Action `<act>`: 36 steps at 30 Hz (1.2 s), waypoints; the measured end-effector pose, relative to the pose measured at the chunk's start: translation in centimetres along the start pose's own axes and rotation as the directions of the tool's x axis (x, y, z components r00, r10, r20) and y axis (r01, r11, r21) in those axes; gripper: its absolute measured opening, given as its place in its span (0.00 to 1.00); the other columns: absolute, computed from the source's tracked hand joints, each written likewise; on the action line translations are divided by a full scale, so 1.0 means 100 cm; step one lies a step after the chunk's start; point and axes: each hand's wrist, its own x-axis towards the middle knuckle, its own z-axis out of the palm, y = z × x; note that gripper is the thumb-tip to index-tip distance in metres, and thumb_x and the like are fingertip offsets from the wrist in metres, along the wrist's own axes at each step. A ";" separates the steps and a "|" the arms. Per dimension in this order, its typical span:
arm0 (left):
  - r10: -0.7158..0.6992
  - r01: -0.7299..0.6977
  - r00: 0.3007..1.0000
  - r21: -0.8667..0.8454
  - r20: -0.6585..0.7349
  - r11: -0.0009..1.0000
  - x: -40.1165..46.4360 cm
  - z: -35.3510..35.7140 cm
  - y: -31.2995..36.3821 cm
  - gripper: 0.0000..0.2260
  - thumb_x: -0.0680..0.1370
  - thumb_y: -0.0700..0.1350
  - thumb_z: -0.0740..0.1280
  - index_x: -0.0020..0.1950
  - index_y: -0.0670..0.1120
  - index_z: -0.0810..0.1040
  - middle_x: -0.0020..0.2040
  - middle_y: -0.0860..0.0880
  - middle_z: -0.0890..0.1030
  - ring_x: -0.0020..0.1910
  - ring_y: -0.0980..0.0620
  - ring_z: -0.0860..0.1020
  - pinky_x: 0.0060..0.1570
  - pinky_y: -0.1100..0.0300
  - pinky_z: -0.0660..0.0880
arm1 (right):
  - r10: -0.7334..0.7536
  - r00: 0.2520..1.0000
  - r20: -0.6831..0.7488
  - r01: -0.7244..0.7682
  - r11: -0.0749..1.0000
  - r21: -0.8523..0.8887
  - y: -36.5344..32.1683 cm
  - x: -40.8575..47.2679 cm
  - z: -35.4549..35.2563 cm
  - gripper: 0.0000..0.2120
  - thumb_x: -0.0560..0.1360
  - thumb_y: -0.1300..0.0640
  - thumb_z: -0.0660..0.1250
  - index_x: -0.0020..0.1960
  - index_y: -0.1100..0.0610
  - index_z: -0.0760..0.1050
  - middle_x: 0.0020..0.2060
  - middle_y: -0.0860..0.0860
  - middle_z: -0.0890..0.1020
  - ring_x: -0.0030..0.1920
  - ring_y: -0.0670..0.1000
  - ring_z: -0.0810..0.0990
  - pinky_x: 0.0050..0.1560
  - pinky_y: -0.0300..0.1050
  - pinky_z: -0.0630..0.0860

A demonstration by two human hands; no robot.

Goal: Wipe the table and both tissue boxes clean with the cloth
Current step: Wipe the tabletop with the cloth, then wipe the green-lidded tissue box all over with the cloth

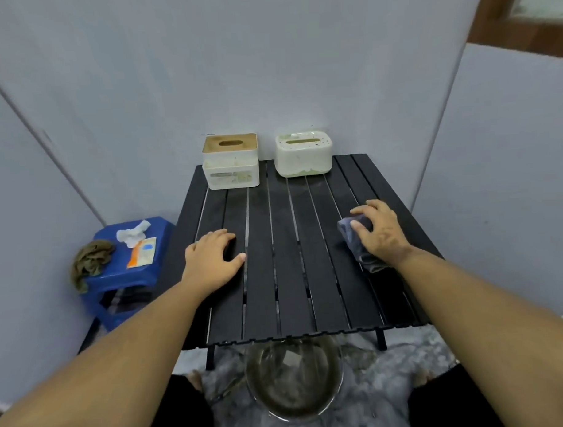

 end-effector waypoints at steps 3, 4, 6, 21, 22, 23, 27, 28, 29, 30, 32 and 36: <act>0.006 -0.006 1.000 0.011 -0.015 1.000 0.001 0.001 0.001 0.26 0.80 0.61 0.65 0.76 0.53 0.69 0.79 0.52 0.66 0.80 0.49 0.60 0.76 0.44 0.56 | 0.043 0.968 0.246 0.044 0.940 -0.338 0.011 -0.005 0.018 0.30 0.76 0.34 0.57 0.75 0.42 0.59 0.77 0.54 0.58 0.76 0.62 0.55 0.75 0.57 0.51; 0.008 -0.008 1.000 0.016 -0.014 1.000 0.001 0.001 0.002 0.26 0.80 0.60 0.65 0.76 0.53 0.69 0.79 0.52 0.66 0.80 0.48 0.60 0.76 0.44 0.56 | 0.050 0.958 0.281 0.075 0.906 -0.416 0.014 -0.005 0.021 0.32 0.76 0.32 0.55 0.76 0.42 0.56 0.78 0.52 0.56 0.76 0.63 0.52 0.75 0.57 0.49; 0.002 -0.002 1.000 0.024 -0.011 1.000 0.001 0.001 0.002 0.26 0.80 0.60 0.65 0.76 0.53 0.69 0.79 0.52 0.66 0.80 0.49 0.60 0.75 0.44 0.56 | 0.044 0.965 0.257 0.066 0.913 -0.403 0.014 0.002 0.026 0.29 0.77 0.35 0.55 0.76 0.43 0.59 0.77 0.50 0.58 0.76 0.64 0.52 0.75 0.57 0.49; 0.071 -0.082 0.997 -0.401 -0.041 0.912 0.128 -0.001 0.087 0.28 0.80 0.52 0.69 0.79 0.51 0.64 0.77 0.53 0.68 0.76 0.52 0.66 0.73 0.56 0.65 | 0.080 0.943 -0.323 0.028 0.948 0.317 -0.007 0.131 0.016 0.09 0.81 0.61 0.59 0.44 0.56 0.75 0.33 0.42 0.73 0.33 0.40 0.73 0.33 0.24 0.66; 0.040 -0.051 0.999 -0.432 -0.035 0.900 0.145 0.000 0.093 0.29 0.81 0.52 0.69 0.80 0.52 0.62 0.77 0.52 0.67 0.76 0.51 0.67 0.74 0.54 0.66 | 0.107 0.926 -0.361 0.021 0.942 0.335 -0.008 0.149 0.016 0.11 0.81 0.61 0.59 0.40 0.55 0.72 0.32 0.42 0.71 0.32 0.41 0.71 0.32 0.23 0.65; 0.015 -0.027 0.999 -0.454 -0.029 0.891 0.161 0.001 0.100 0.30 0.81 0.52 0.69 0.80 0.52 0.61 0.78 0.51 0.67 0.76 0.49 0.67 0.74 0.51 0.66 | 0.138 0.913 -0.384 0.003 0.939 0.344 -0.010 0.167 0.016 0.13 0.81 0.61 0.59 0.38 0.55 0.69 0.30 0.43 0.70 0.31 0.42 0.69 0.31 0.24 0.65; 0.031 -0.066 0.996 -0.466 -0.082 0.882 0.215 0.008 0.118 0.28 0.80 0.49 0.70 0.78 0.49 0.64 0.74 0.51 0.70 0.70 0.54 0.69 0.67 0.59 0.67 | 0.223 0.899 -0.376 -0.059 0.914 0.401 -0.007 0.234 0.028 0.17 0.80 0.58 0.60 0.32 0.54 0.65 0.29 0.45 0.68 0.31 0.48 0.67 0.29 0.29 0.64; 0.031 -0.074 0.994 -0.462 -0.100 0.884 0.225 0.011 0.121 0.26 0.80 0.48 0.70 0.76 0.49 0.65 0.71 0.52 0.71 0.66 0.57 0.69 0.62 0.61 0.66 | 0.226 0.899 -0.376 -0.055 0.909 0.414 -0.006 0.246 0.032 0.19 0.80 0.58 0.61 0.30 0.52 0.64 0.28 0.45 0.67 0.31 0.48 0.67 0.28 0.30 0.63; 0.021 -0.074 0.993 -0.465 -0.118 0.882 0.234 0.013 0.124 0.26 0.79 0.48 0.71 0.75 0.49 0.66 0.68 0.53 0.72 0.63 0.58 0.68 0.60 0.62 0.65 | 0.223 0.904 -0.364 -0.050 0.903 0.427 -0.005 0.255 0.037 0.20 0.80 0.58 0.61 0.30 0.50 0.64 0.28 0.45 0.68 0.31 0.48 0.67 0.28 0.30 0.63; 0.002 -0.065 0.991 -0.467 -0.134 0.882 0.242 0.016 0.126 0.25 0.79 0.47 0.71 0.74 0.49 0.67 0.66 0.53 0.72 0.62 0.57 0.69 0.58 0.63 0.65 | 0.205 0.915 -0.347 -0.039 0.902 0.430 -0.003 0.262 0.041 0.19 0.80 0.58 0.61 0.30 0.50 0.65 0.28 0.44 0.69 0.32 0.47 0.68 0.28 0.29 0.64; -0.039 -0.041 0.987 -0.471 -0.159 0.881 0.255 0.024 0.129 0.24 0.79 0.47 0.71 0.72 0.48 0.67 0.66 0.52 0.73 0.62 0.54 0.71 0.57 0.62 0.66 | 0.138 0.952 -0.273 -0.004 0.898 0.440 -0.001 0.271 0.050 0.13 0.81 0.58 0.59 0.39 0.53 0.75 0.35 0.46 0.77 0.38 0.48 0.73 0.32 0.24 0.66; -0.087 -0.036 0.980 -0.593 -0.177 0.805 0.268 0.039 0.133 0.26 0.78 0.43 0.72 0.74 0.49 0.68 0.68 0.53 0.75 0.61 0.58 0.70 0.60 0.63 0.68 | 0.065 0.981 -0.182 0.031 0.877 0.479 0.003 0.272 0.063 0.15 0.83 0.57 0.55 0.66 0.55 0.75 0.56 0.47 0.79 0.53 0.48 0.77 0.40 0.24 0.72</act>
